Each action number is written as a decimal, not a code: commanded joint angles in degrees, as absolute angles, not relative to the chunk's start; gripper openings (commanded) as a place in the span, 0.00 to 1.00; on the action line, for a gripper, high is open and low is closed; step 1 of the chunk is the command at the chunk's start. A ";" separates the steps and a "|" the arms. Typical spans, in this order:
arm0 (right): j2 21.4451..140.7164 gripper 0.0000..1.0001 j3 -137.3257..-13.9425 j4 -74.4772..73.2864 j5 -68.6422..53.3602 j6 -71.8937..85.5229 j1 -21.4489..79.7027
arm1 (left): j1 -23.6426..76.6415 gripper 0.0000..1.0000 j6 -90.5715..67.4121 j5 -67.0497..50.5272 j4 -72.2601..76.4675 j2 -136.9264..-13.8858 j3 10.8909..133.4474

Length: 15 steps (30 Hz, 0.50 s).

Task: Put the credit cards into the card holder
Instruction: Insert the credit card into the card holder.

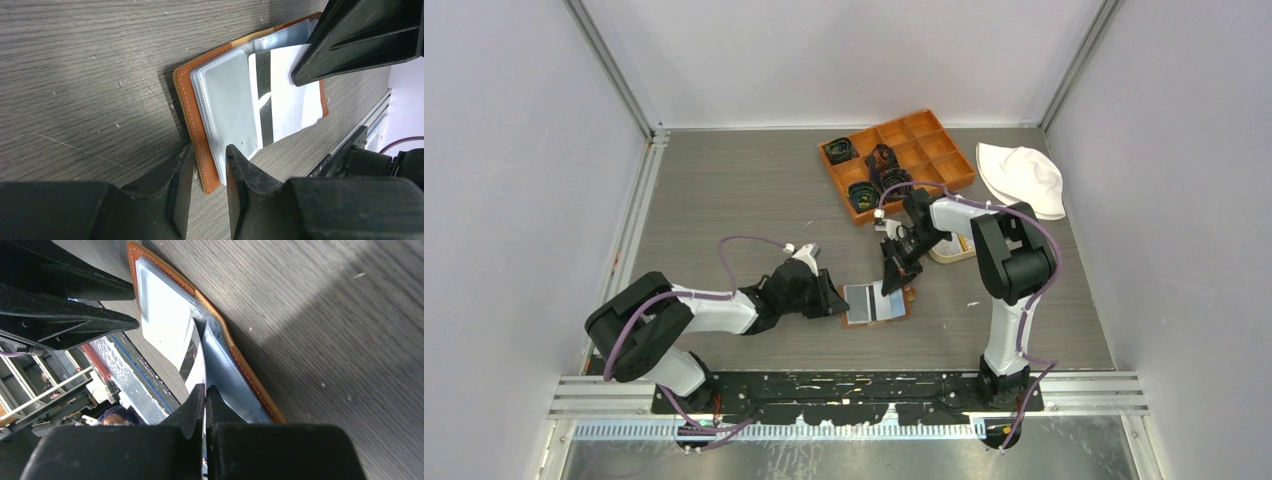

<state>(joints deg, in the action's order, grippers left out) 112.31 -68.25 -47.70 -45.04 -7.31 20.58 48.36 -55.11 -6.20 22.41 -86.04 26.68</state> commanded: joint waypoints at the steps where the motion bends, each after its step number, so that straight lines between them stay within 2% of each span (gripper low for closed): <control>1: 113.57 0.01 -69.61 -46.39 -42.61 -6.62 21.52 | 48.47 0.31 -54.62 -7.54 23.12 -86.75 28.19; 15: 114.30 0.01 -69.59 -45.60 -42.67 -5.20 21.77 | 48.45 0.30 -54.80 -8.00 23.56 -87.28 28.30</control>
<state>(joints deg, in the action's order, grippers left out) 113.10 -68.51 -47.68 -45.01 -5.82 20.62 48.25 -55.13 -6.33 22.46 -86.37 26.89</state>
